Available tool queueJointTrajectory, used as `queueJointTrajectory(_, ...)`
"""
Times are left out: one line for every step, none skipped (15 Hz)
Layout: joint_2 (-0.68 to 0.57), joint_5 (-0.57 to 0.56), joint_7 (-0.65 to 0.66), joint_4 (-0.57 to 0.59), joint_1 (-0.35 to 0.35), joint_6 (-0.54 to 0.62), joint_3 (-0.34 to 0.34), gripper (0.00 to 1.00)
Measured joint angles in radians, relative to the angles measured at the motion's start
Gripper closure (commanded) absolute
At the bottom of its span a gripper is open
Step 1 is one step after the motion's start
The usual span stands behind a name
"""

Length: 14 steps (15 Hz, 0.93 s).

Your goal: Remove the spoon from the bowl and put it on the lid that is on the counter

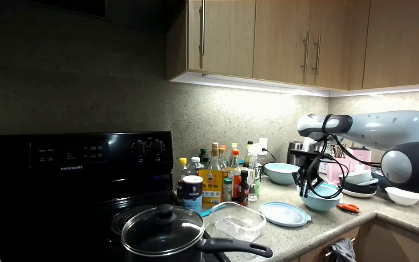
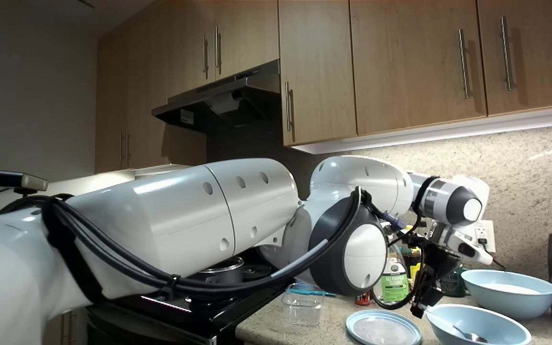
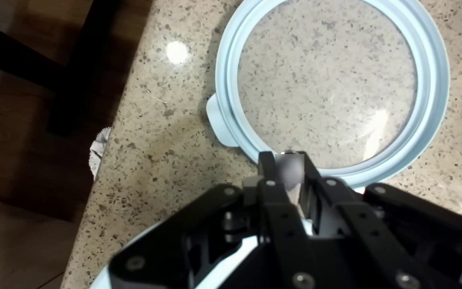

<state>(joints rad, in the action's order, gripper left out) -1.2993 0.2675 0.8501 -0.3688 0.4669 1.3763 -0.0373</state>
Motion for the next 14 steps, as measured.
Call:
queueJointTrajectory(0.002, -0.001, -0.003, 0.0, -0.003, 0.0, 0.001, 0.96)
queueJointTrajectory(0.004, -0.004, -0.008, 0.001, -0.008, 0.0, 0.002, 0.96)
queueJointTrajectory(0.009, -0.008, -0.013, 0.002, -0.016, 0.0, 0.006, 0.96)
queueJointTrajectory(0.017, -0.016, -0.017, 0.003, -0.027, 0.0, 0.01, 0.96)
queueJointTrajectory(0.026, -0.028, -0.019, 0.004, -0.042, 0.001, 0.016, 0.96)
queueJointTrajectory(0.036, -0.043, -0.019, 0.006, -0.058, 0.001, 0.023, 0.96)
queueJointTrajectory(0.046, -0.06, -0.019, 0.008, -0.077, 0.002, 0.032, 0.96)
queueJointTrajectory(0.055, -0.079, -0.019, 0.011, -0.097, 0.003, 0.041, 0.96)
queueJointTrajectory(0.064, -0.097, -0.019, 0.013, -0.117, 0.006, 0.05, 0.96)
queueJointTrajectory(0.073, -0.115, -0.019, 0.013, -0.137, 0.009, 0.059, 0.96)
queueJointTrajectory(0.079, -0.13, -0.019, 0.014, -0.156, 0.011, 0.067, 0.96)
queueJointTrajectory(0.085, -0.143, -0.019, 0.014, -0.174, 0.012, 0.074, 0.96)
queueJointTrajectory(0.09, -0.157, -0.021, 0.014, -0.193, 0.013, 0.082, 0.96)
queueJointTrajectory(0.093, -0.168, -0.022, 0.014, -0.211, 0.013, 0.087, 0.96)
